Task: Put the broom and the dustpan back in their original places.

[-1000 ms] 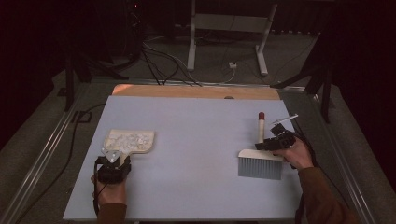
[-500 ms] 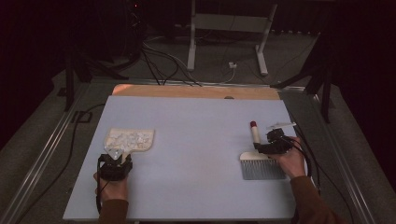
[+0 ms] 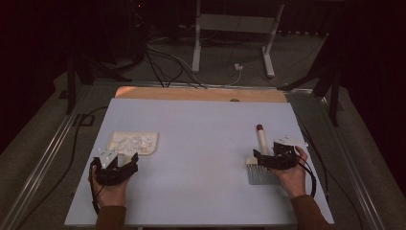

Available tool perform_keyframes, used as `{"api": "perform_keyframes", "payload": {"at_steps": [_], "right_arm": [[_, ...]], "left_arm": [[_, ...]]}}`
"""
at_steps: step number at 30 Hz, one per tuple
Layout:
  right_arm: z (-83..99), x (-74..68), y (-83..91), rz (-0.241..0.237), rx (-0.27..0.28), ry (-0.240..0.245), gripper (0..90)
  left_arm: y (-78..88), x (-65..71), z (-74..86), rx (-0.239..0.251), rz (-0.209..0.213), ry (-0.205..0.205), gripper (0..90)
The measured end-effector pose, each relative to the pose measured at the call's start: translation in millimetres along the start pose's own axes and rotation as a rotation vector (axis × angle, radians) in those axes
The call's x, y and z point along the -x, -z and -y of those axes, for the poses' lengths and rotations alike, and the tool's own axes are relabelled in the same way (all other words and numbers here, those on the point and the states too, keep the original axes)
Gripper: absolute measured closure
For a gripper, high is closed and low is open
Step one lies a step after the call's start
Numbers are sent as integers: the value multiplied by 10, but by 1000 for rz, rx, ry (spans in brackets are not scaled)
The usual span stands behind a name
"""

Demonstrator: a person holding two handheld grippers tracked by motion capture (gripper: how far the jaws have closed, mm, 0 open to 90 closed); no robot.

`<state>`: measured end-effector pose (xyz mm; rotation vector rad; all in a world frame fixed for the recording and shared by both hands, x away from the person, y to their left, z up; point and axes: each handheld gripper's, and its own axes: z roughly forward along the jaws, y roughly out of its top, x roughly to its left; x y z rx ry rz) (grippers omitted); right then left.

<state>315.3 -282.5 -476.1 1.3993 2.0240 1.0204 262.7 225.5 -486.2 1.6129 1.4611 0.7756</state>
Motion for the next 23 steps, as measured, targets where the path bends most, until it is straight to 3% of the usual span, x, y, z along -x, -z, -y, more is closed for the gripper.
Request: {"api": "perform_keyframes", "payload": {"at_steps": [3,7,10,15,17,23], "right_arm": [[26,-86,44,-5,59,9,91],[55,-196,39,-24,92,11,54],[79,-294,40,-32,124,39,38],[128,-400,81,-62,178,33,21],[150,-450,90,-56,199,52,20],[199,-606,54,-86,195,91,8]], "left_arm": [[56,7,-75,41,54,-15,172],[89,38,-125,81,111,-22,119],[96,81,-123,86,158,-32,62],[95,170,-118,105,210,-44,13],[110,214,-127,115,234,-52,6],[140,342,-156,131,276,-80,5]]}}
